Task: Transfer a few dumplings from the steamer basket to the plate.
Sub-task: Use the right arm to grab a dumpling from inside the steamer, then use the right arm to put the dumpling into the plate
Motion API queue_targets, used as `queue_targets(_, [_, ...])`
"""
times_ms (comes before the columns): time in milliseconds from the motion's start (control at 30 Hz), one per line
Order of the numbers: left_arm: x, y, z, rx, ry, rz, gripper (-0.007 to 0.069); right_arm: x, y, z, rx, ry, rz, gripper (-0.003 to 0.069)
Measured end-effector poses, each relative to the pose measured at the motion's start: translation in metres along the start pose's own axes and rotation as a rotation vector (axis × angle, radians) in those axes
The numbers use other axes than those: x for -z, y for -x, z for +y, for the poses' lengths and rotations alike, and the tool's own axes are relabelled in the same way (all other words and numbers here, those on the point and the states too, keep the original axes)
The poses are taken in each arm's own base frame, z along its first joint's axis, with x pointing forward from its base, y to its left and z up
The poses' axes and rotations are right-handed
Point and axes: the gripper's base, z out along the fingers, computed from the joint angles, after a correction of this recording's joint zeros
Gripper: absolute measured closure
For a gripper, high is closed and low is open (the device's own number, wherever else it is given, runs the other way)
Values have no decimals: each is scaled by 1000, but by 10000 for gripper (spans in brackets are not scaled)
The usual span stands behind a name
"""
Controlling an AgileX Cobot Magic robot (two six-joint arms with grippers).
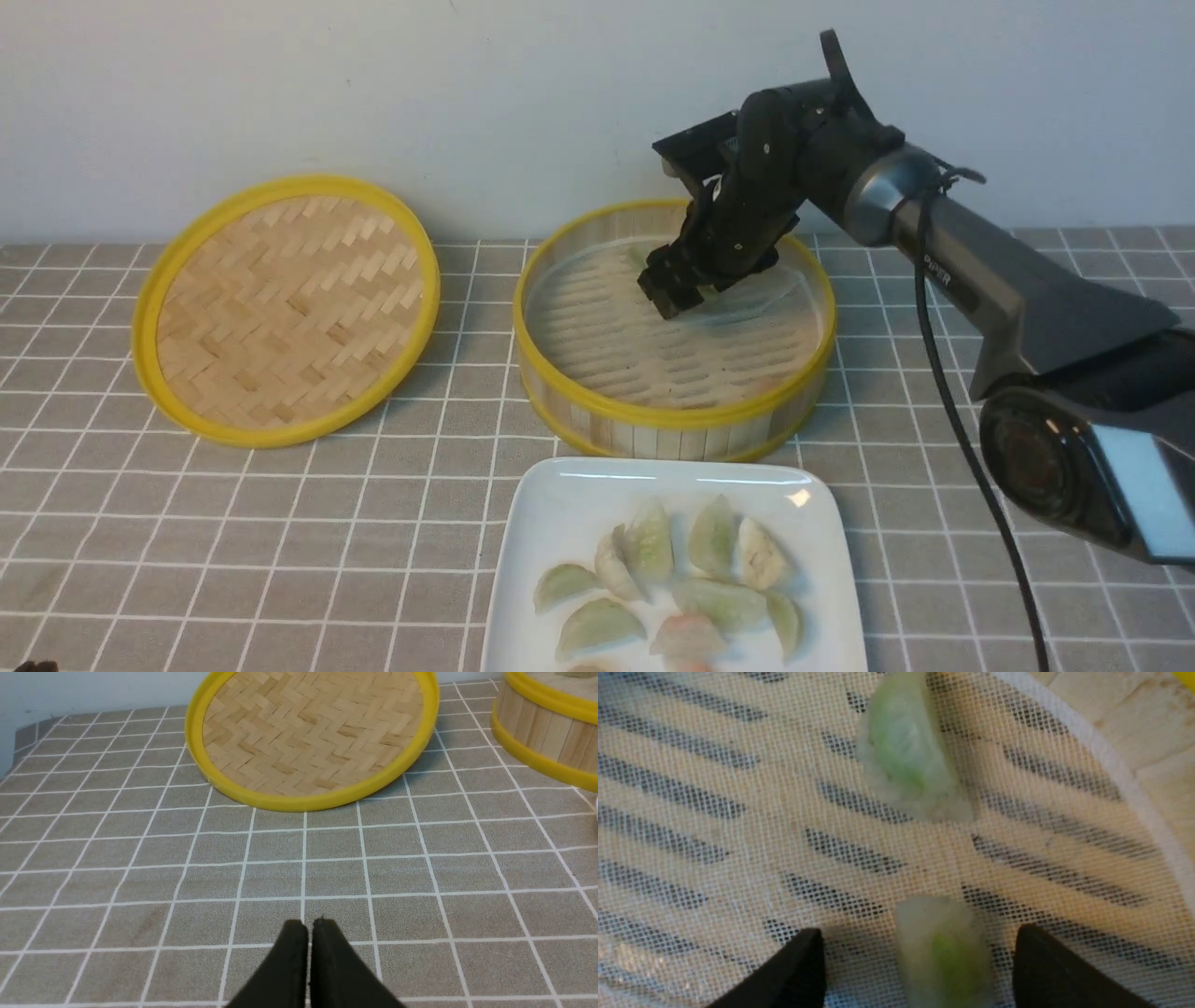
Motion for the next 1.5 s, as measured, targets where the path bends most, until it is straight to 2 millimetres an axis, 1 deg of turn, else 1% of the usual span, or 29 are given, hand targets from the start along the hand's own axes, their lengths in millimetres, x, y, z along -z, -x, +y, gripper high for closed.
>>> queue_targets(67, [0, 0, 0, 0, 0, 0, 629, -2, 1, 0, -2, -2, -14, 204])
queue_targets(133, [0, 0, 0, 0, 0, 0, 629, -1, 1, 0, -15, 5, -16, 298])
queue_targets(167, [0, 0, 0, 0, 0, 0, 629, -1, 1, 0, -19, 6, -8, 377])
queue_targets(200, [0, 0, 0, 0, 0, 0, 629, -1, 1, 0, -19, 6, -8, 391])
queue_targets(233, [0, 0, 0, 0, 0, 0, 629, 1, 2, 0, -26, 7, -4, 452])
queue_targets(300, [0, 0, 0, 0, 0, 0, 629, 10, 4, 1, -34, 10, 19, 455])
queue_targets(333, [0, 0, 0, 0, 0, 0, 629, 21, 10, 1, -37, 9, -2, 446])
queue_targets(367, [0, 0, 0, 0, 0, 0, 629, 21, 10, 1, -40, 9, -1, 446])
queue_targets(400, [0, 0, 0, 0, 0, 0, 629, 41, 18, 2, -52, 13, -37, 446])
queue_targets(433, [0, 0, 0, 0, 0, 0, 629, 51, 21, 3, -60, 19, -49, 446])
queue_targets(533, [0, 0, 0, 0, 0, 0, 629, 94, 29, 8, -75, 46, -95, 446])
queue_targets(567, [0, 0, 0, 0, 0, 0, 629, 98, 29, 9, -76, 49, -96, 446])
queue_targets(600, [0, 0, 0, 0, 0, 0, 629, 128, 28, 14, -79, 84, -110, 446])
queue_targets(633, [0, 0, 0, 0, 0, 0, 629, 133, 24, 16, -76, 100, -92, 446])
queue_targets(667, [0, 0, 0, 0, 0, 0, 629, 146, 18, 20, -76, 126, -79, 446])
queue_targets(700, [0, 0, 0, 0, 0, 0, 629, 162, 5, 28, -72, 160, -48, 446])
queue_targets(733, [0, 0, 0, 0, 0, 0, 629, 167, -1, 31, -68, 174, -32, 446])
queue_targets(767, [0, 0, 0, 0, 0, 0, 629, 175, -13, 37, -62, 196, -3, 446])
queue_targets(800, [0, 0, 0, 0, 0, 0, 629, 177, -18, 40, -62, 205, 11, 446])
queue_targets(833, [0, 0, 0, 1, 0, 0, 629, 182, -32, 47, -58, 229, 47, 446])
queue_targets(900, [0, 0, 0, 1, 0, 0, 629, 185, -64, 64, -43, 280, 134, 446])
queue_targets(967, [0, 0, 0, 1, 0, 0, 629, 184, -98, 81, -24, 321, 219, 446])
queue_targets(1000, [0, 0, 0, 1, 0, 0, 629, 182, -107, 85, -21, 328, 239, 446])
queue_targets(1033, [0, 0, 0, 1, 0, 0, 629, 182, -110, 86, -18, 329, 243, 446])
queue_targets(1067, [0, 0, 0, 1, 0, 0, 629, 180, -127, 92, -16, 332, 265, 446])
queue_targets(1133, [0, 0, 0, 1, 0, 0, 629, 178, -134, 95, -18, 337, 275, 446])
queue_targets(1200, [0, 0, 0, 1, 0, 0, 629, 174, -147, 97, -34, 345, 305, 446])
queue_targets(1267, [0, 0, 0, 1, 0, 0, 629, 169, -154, 97, -53, 344, 319, 446])
queue_targets(1500, [0, 0, 0, 1, 0, 0, 629, 165, -151, 96, -68, 331, 258, 446])
